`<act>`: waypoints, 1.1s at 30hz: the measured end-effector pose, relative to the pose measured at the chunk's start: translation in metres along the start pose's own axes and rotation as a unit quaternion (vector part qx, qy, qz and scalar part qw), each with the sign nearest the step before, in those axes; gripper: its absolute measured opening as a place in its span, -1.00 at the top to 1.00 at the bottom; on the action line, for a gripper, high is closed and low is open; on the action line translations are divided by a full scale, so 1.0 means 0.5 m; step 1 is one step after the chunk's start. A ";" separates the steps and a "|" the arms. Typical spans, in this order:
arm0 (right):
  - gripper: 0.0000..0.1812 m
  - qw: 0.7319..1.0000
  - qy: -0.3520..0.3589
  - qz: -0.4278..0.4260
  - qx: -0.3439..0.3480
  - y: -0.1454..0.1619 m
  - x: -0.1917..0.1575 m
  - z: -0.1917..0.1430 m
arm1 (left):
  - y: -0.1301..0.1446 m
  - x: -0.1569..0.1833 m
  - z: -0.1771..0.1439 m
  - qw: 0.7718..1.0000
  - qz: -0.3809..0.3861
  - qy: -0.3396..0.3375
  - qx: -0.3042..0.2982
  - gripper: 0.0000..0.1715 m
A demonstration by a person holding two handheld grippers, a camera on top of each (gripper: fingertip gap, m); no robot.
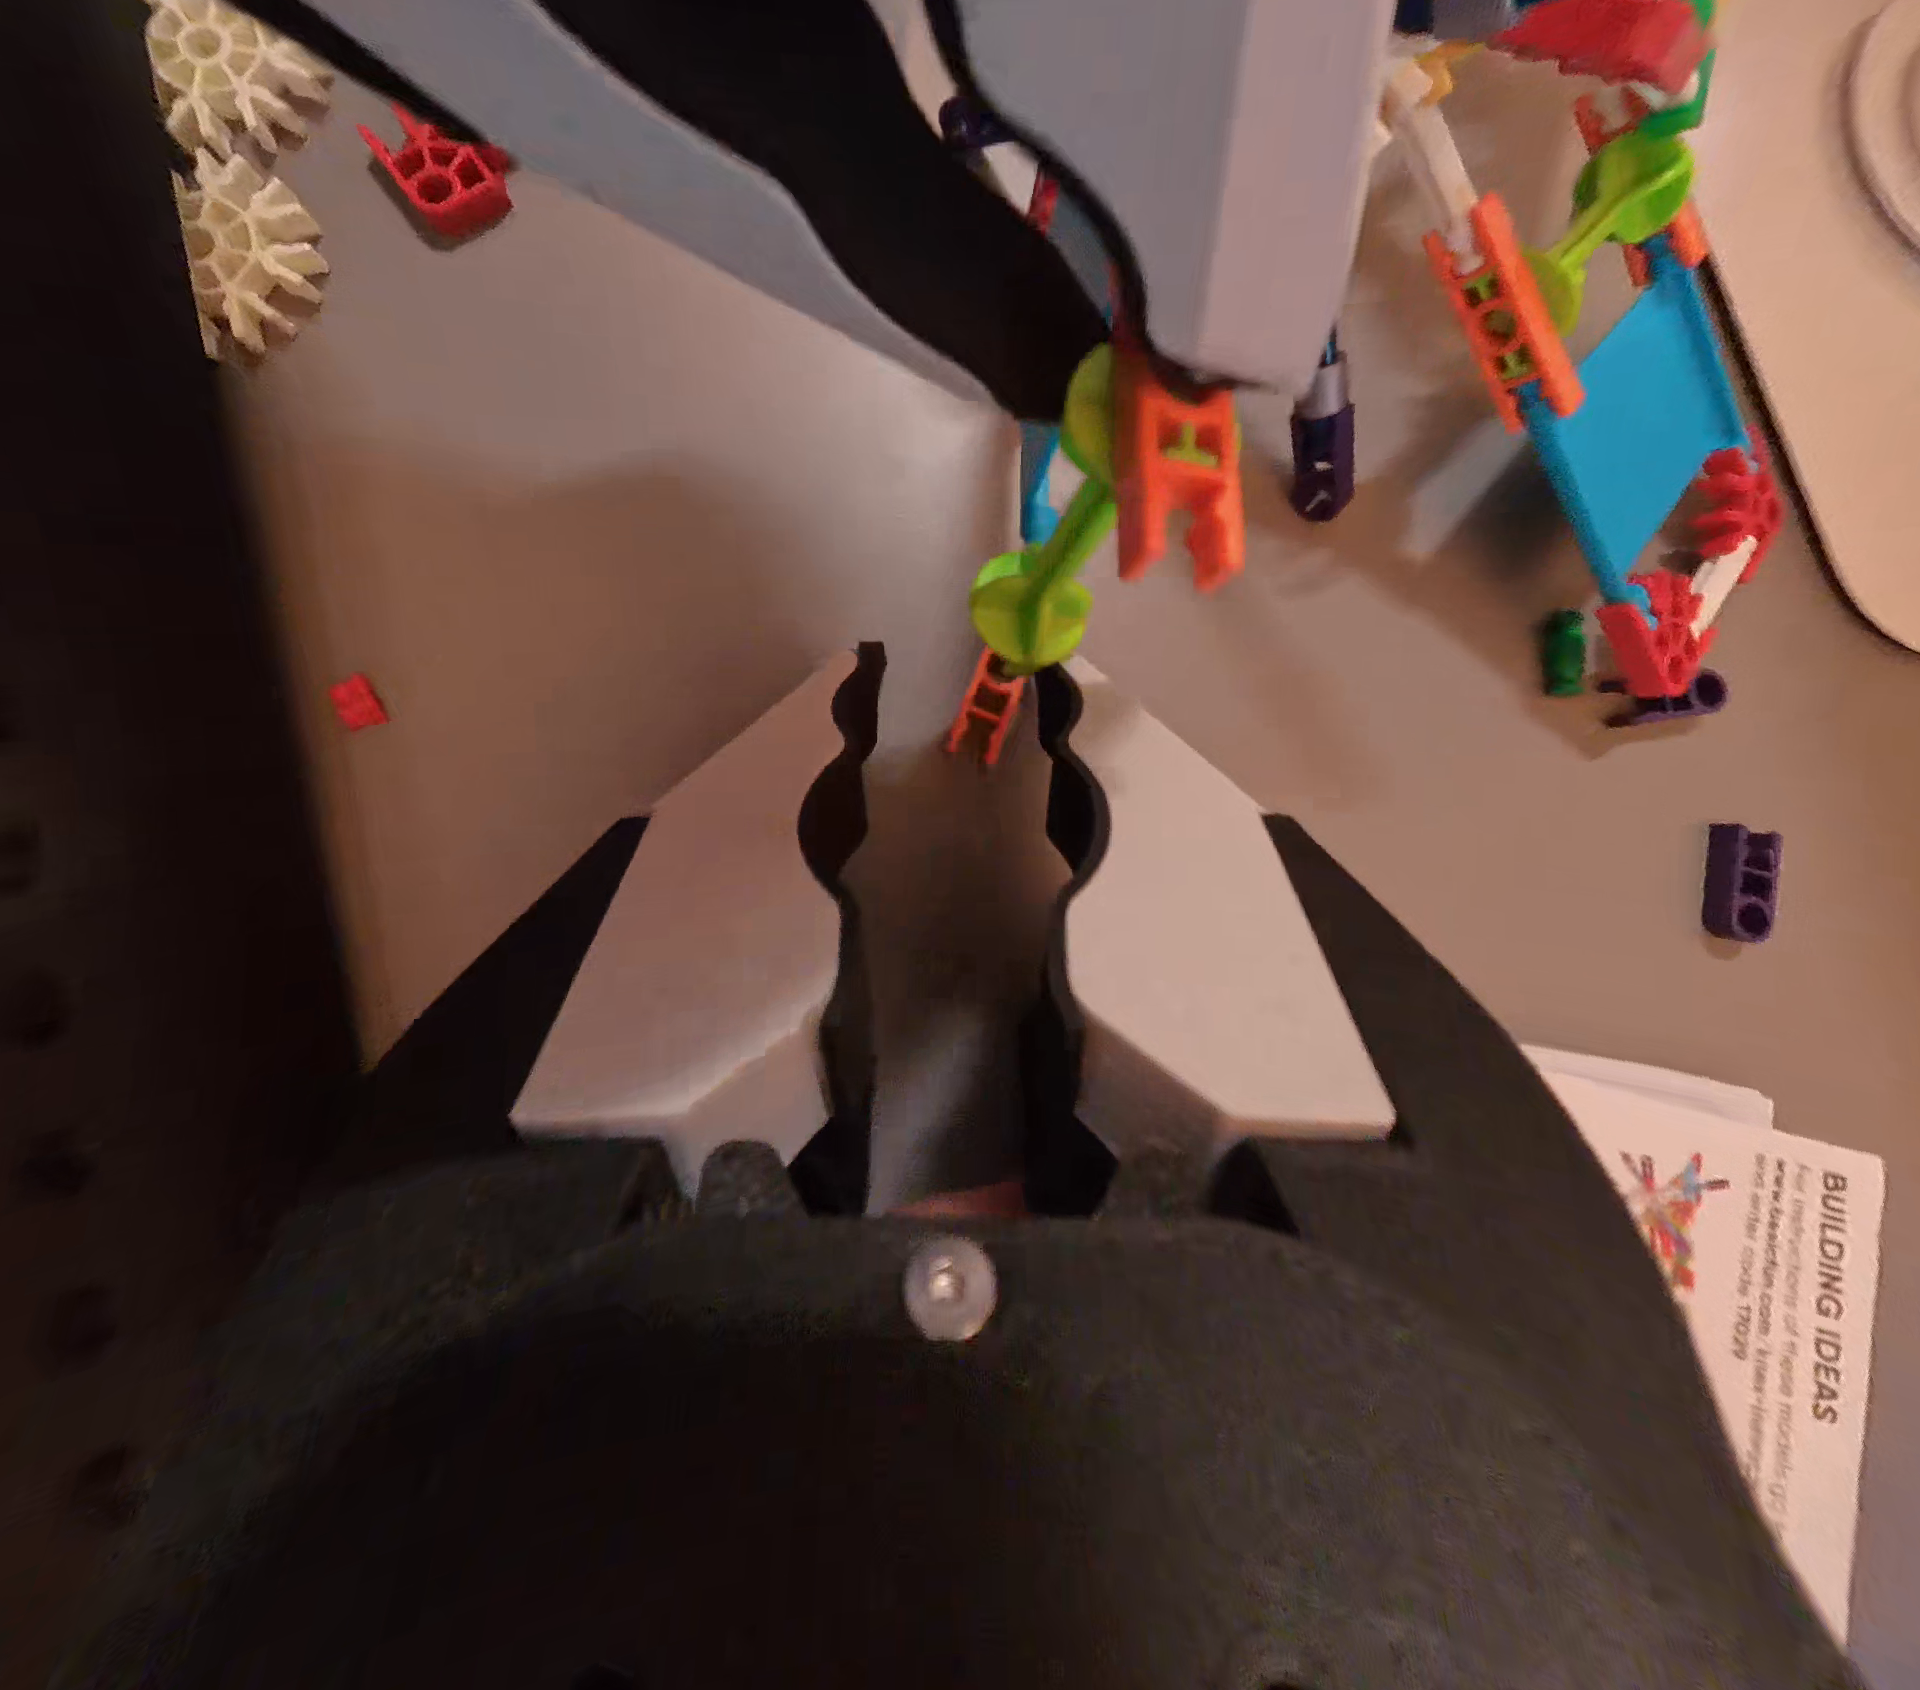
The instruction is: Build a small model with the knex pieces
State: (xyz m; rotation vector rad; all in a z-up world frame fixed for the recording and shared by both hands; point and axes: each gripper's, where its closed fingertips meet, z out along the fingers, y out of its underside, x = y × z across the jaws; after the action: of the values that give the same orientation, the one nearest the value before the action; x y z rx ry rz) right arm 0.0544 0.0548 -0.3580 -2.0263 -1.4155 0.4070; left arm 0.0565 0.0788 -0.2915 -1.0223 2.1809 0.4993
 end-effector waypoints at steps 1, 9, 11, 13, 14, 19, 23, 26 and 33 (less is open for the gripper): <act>0.71 1.000 0.000 0.004 -0.003 -0.002 0.002 0.003 | 0.003 0.000 0.002 1.000 0.002 -0.001 -0.004 0.87; 0.92 0.999 -0.052 -0.008 0.008 -0.009 -0.021 0.009 | 0.010 0.021 -0.010 0.999 -0.018 0.033 0.009 0.87; 0.92 0.998 -0.068 -0.011 0.011 -0.009 -0.034 0.008 | 0.009 0.029 -0.015 0.999 -0.022 0.041 0.012 0.87; 0.89 0.997 -0.077 -0.021 0.012 -0.006 -0.043 0.003 | 0.007 0.035 -0.020 0.999 -0.026 0.044 0.012 0.87; 0.77 0.997 -0.077 -0.020 0.011 -0.004 -0.043 0.001 | 0.010 0.036 -0.020 0.999 -0.024 0.042 0.006 0.87; 0.57 0.997 -0.068 -0.023 0.030 -0.013 -0.035 -0.015 | 0.007 0.041 -0.030 0.998 -0.033 0.048 -0.007 0.87; 0.71 0.993 -0.062 -0.044 0.086 -0.057 -0.034 -0.031 | 0.002 0.046 -0.035 0.997 -0.042 0.061 -0.019 0.87; 0.90 0.992 -0.055 -0.054 0.101 -0.069 -0.032 -0.037 | -0.002 0.051 -0.031 0.996 -0.044 0.066 -0.028 0.87; 0.93 0.993 -0.051 -0.063 0.086 -0.051 -0.031 -0.030 | -0.012 0.060 -0.020 0.995 -0.045 0.082 -0.029 0.87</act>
State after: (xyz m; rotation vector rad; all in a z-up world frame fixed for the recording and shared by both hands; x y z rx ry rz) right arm 0.0384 0.0416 -0.3316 -1.7918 -1.5055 0.5634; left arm 0.0430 0.0535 -0.3063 -1.2263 2.2628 0.4530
